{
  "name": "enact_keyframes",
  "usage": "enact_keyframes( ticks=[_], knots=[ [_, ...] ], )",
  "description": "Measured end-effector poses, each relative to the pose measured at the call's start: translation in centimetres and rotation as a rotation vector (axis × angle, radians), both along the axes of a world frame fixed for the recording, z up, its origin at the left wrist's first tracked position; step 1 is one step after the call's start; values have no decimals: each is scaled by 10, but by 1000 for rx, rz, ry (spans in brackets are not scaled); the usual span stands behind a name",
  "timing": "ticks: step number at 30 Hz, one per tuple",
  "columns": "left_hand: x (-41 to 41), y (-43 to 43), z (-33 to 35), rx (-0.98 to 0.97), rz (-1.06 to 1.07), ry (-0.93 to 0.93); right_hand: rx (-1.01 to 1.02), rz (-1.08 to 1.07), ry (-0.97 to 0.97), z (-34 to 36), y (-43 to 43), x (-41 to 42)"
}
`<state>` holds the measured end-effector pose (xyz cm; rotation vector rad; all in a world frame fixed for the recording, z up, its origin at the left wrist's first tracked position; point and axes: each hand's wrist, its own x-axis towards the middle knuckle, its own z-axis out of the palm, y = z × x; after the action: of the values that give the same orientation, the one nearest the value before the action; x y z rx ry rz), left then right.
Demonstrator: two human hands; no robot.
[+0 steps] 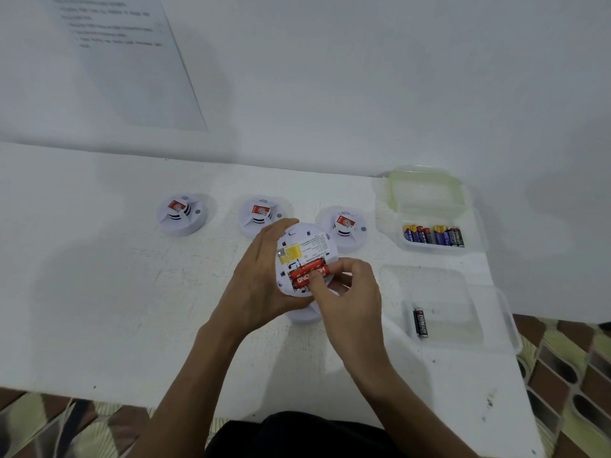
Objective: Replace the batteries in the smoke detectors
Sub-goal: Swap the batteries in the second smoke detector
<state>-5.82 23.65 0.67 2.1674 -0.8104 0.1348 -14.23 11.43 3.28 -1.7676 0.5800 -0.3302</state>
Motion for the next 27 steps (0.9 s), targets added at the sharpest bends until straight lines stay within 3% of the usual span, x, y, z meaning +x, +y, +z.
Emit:
enact_keyframes(
  ticks=[4, 7, 11, 18, 22, 27],
  knots=[
    [-4, -1, 1, -32, -15, 111, -216, -35, -106, -1, 3, -5],
    [-5, -2, 0, 11, 26, 78, -280, -42, -176, -4, 2, -7],
    [-8, -2, 0, 13, 25, 50, -180, 30, -230, -7, -4, -12],
    [-11, 1, -2, 32, -18, 27, 164, 37, -241, 4, -48, -25],
    [-14, -1, 3, 26, -30, 3, 98, 63, -169, 5, -99, -38],
    [-15, -3, 2, 28, -41, 5, -175, 199, 115, -6, -162, -56]
  ],
)
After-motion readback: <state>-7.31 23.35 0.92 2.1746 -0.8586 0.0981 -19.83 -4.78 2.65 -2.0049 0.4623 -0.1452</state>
